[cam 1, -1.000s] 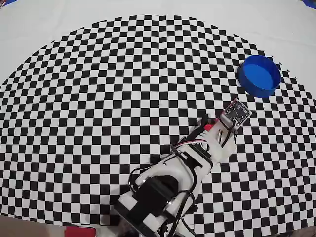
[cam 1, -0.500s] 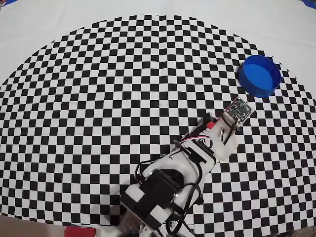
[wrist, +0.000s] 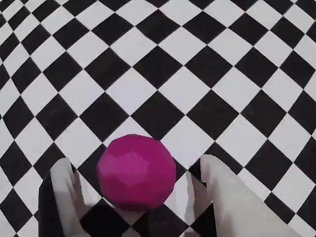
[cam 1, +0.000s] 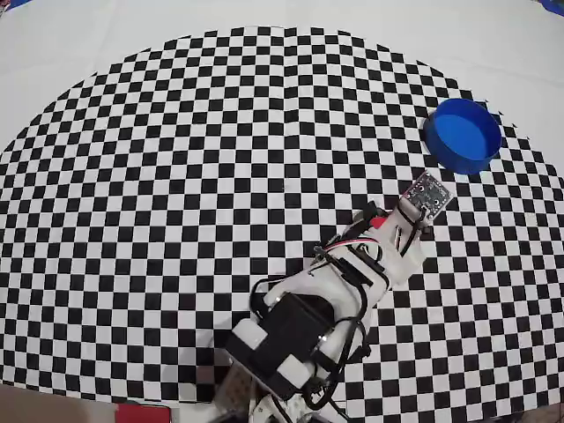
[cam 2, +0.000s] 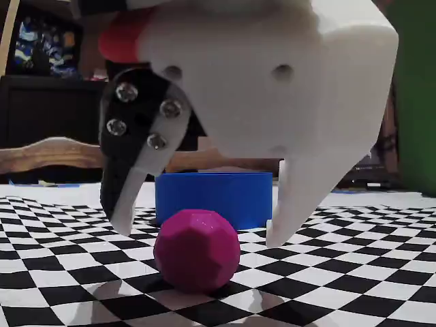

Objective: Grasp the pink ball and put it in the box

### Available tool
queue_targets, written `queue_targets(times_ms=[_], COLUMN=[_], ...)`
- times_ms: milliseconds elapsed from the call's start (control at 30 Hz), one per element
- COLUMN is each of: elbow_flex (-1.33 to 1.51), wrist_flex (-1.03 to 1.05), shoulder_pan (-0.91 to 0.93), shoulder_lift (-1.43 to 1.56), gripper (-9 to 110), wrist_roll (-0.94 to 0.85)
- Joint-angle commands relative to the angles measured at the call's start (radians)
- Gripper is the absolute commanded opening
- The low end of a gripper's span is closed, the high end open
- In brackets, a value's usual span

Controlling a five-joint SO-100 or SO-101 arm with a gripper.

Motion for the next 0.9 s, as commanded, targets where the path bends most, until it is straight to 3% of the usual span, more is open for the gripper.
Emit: queue_targets(times_ms=[0, 867], elbow_flex=[-0.04, -0.14], wrist_flex=[-0.017, -0.025], shoulder_pan=[0.011, 0.0], shoulder_lift=[-0.008, -0.135], gripper=[30, 30], wrist_roll=[0.006, 0.008])
